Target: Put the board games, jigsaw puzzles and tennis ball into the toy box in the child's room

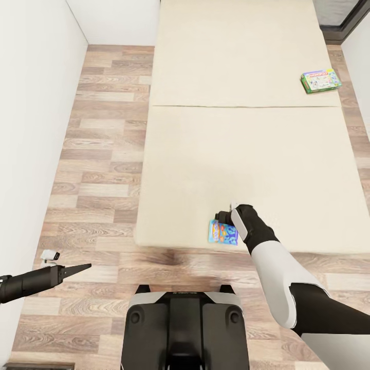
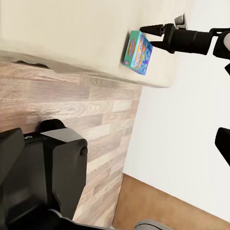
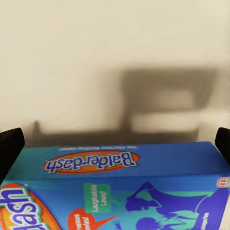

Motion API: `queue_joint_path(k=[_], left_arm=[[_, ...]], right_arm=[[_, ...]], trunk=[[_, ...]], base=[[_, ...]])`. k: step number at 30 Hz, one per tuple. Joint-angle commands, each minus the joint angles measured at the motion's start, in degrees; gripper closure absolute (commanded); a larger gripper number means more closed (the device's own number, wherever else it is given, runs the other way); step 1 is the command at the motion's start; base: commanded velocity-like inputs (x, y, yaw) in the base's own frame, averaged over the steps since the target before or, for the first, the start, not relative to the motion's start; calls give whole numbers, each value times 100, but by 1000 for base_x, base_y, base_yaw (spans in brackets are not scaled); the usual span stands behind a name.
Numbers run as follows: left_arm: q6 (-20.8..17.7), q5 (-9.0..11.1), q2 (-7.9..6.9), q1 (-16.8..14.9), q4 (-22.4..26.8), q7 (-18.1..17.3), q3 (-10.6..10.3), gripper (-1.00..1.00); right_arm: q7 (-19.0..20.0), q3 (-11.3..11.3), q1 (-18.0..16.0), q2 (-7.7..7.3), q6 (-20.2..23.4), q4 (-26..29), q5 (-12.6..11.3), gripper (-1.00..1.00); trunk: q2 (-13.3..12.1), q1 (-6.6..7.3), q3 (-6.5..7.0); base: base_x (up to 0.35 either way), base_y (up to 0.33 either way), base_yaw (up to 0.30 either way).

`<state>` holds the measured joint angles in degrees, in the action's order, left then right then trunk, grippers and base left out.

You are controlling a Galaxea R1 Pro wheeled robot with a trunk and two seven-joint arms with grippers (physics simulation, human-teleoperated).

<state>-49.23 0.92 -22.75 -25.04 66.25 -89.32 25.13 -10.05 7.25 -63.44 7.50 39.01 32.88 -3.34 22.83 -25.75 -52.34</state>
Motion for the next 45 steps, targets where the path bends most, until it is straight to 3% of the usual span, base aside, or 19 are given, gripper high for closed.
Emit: queue_joint_path(k=[1,45], left_arm=[[-61,-4,-2,-1,1,-24,0,-100],[-61,-2,-2,-1,2,-24,9,-100]], right_arm=[[-33,23,-2,6,19,7,-36,-100],[-32,23,-2,22,19,7,-36,-100]], trunk=[[9,-3,-6],[9,-3,-6]], base=[[-12,0,0],[-35,0,0]])
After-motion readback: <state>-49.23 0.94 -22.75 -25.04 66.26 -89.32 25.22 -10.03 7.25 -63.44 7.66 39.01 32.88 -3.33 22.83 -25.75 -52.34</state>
